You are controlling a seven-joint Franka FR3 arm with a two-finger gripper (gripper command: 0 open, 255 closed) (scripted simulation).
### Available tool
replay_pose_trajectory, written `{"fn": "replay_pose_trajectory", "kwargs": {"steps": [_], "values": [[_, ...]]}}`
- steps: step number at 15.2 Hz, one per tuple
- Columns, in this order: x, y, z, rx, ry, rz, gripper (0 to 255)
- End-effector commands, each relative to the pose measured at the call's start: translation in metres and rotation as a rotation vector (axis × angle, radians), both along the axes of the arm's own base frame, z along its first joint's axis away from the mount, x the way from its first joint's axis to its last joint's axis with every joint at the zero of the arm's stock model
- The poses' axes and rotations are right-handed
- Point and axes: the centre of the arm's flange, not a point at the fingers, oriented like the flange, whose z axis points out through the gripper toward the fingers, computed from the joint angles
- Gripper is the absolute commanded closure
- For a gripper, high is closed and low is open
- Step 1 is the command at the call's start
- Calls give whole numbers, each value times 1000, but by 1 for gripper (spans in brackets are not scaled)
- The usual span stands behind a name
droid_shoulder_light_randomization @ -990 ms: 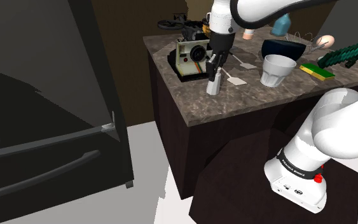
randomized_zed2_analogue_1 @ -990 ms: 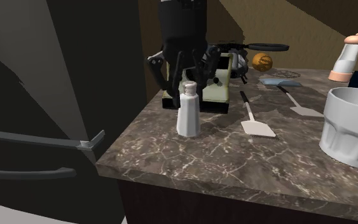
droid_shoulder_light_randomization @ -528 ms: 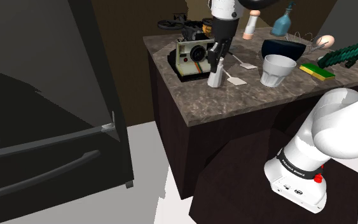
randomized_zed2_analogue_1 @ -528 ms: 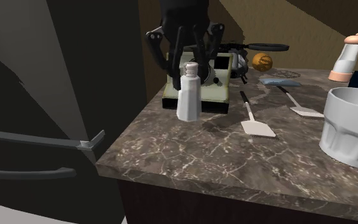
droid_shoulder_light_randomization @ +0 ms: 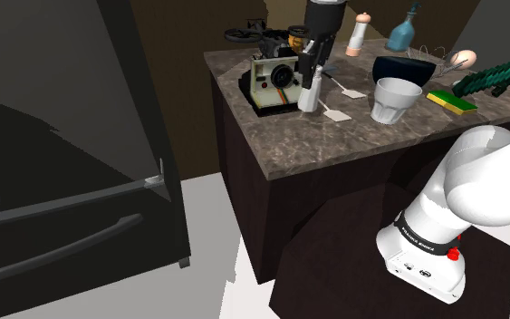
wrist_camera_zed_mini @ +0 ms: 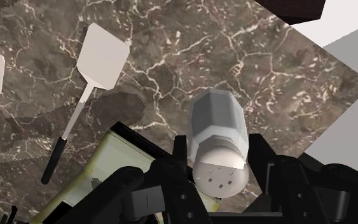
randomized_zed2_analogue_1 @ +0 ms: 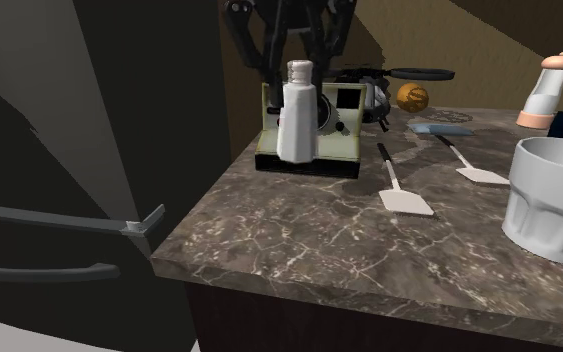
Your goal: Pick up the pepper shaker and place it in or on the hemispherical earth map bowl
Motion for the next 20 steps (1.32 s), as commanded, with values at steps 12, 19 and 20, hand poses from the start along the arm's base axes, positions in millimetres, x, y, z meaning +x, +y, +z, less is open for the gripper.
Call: {"fn": "replay_pose_trajectory", "kwargs": {"steps": [12,19,20], "values": [[0,0,71,0,0,0,255],[0,0,108,0,0,0,255],[0,0,113,0,0,0,255]]}}
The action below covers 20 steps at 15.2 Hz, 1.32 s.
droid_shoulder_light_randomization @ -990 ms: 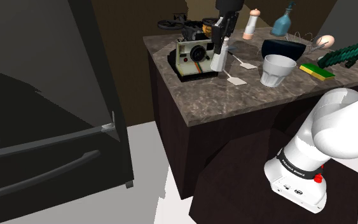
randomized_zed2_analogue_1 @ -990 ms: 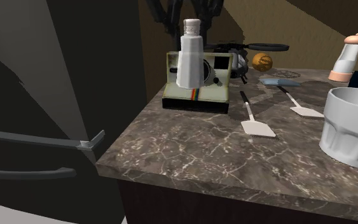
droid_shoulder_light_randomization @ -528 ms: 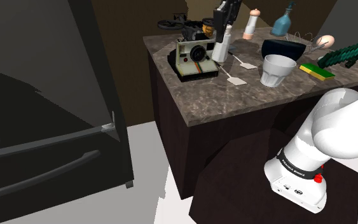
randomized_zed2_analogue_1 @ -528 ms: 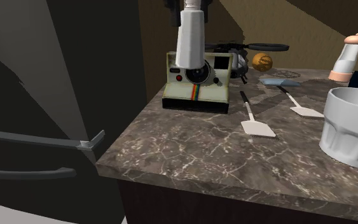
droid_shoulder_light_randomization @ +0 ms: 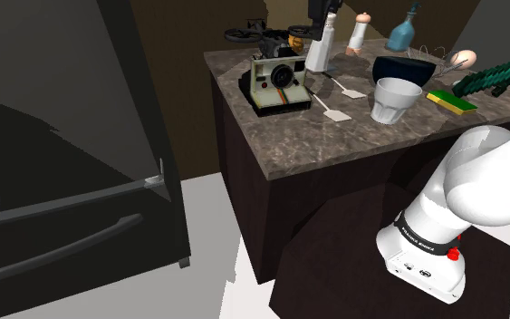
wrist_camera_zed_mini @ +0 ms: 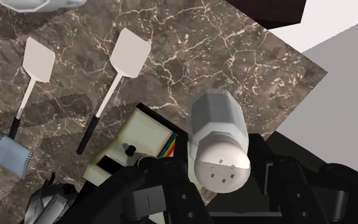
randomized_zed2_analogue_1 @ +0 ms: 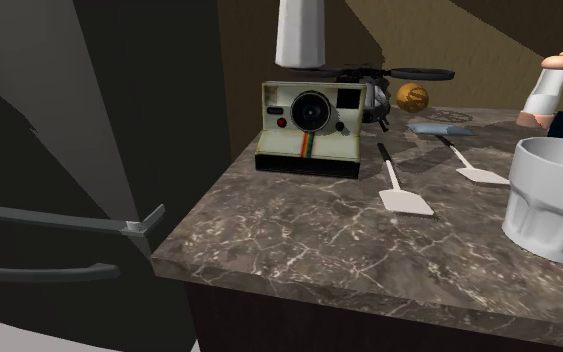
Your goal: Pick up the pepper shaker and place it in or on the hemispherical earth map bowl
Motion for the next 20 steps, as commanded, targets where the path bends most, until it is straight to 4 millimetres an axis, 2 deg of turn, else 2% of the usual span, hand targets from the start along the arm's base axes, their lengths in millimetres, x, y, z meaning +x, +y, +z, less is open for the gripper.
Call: {"fn": "replay_pose_trajectory", "kwargs": {"steps": [1,5,20], "values": [[0,-1,11,0,0,0,255],[0,-1,27,0,0,0,255],[-45,-194,37,0,0,0,255]]}}
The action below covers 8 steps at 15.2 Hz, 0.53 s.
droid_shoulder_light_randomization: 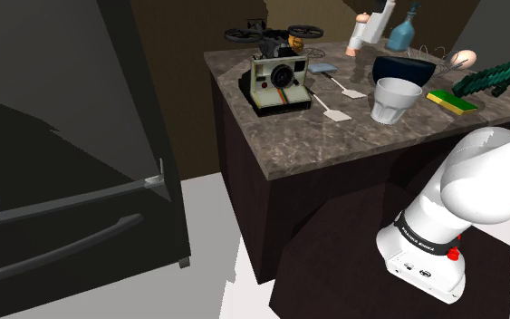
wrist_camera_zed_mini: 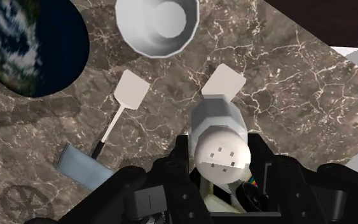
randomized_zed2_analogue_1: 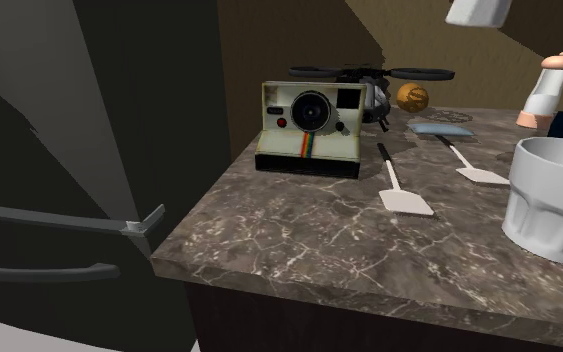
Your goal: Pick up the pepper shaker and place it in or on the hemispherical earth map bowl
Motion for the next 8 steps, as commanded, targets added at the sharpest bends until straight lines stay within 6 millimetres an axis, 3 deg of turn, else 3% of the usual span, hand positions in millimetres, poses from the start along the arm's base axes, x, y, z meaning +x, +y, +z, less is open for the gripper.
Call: {"fn": "replay_pose_trajectory", "kwargs": {"steps": [1,8], "values": [[-4,-28,0,0,1,2,255],[-26,-118,5,0,1,2,255]]}}
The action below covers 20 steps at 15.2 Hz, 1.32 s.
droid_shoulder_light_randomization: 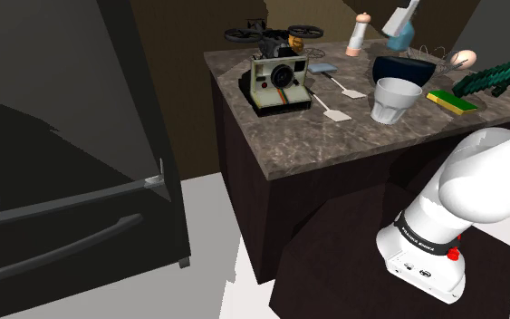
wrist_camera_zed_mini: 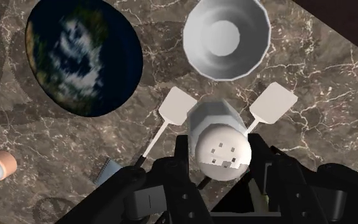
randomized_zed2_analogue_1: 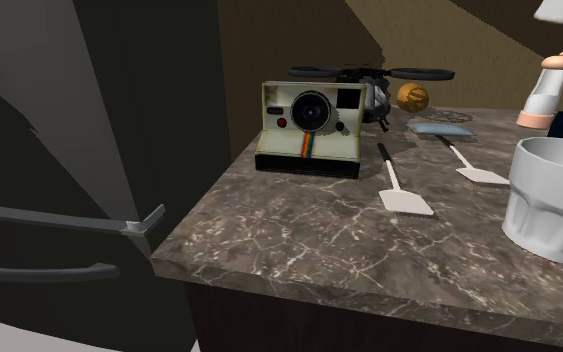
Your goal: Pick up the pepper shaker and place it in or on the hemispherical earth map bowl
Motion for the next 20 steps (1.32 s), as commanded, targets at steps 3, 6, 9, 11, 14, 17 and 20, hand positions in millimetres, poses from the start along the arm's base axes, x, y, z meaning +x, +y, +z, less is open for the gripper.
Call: {"fn": "replay_pose_trajectory", "kwargs": {"steps": [3,6,9,11,14,17,20], "values": [[-12,-55,4,-1,0,1,255],[-21,-94,6,-1,0,1,255],[-31,-132,8,-1,0,1,255],[-37,-158,9,-1,0,1,255],[-43,-186,5,-1,0,1,255],[-43,-186,-11,-1,0,1,255],[-43,-186,-26,-1,0,1,255]]}}
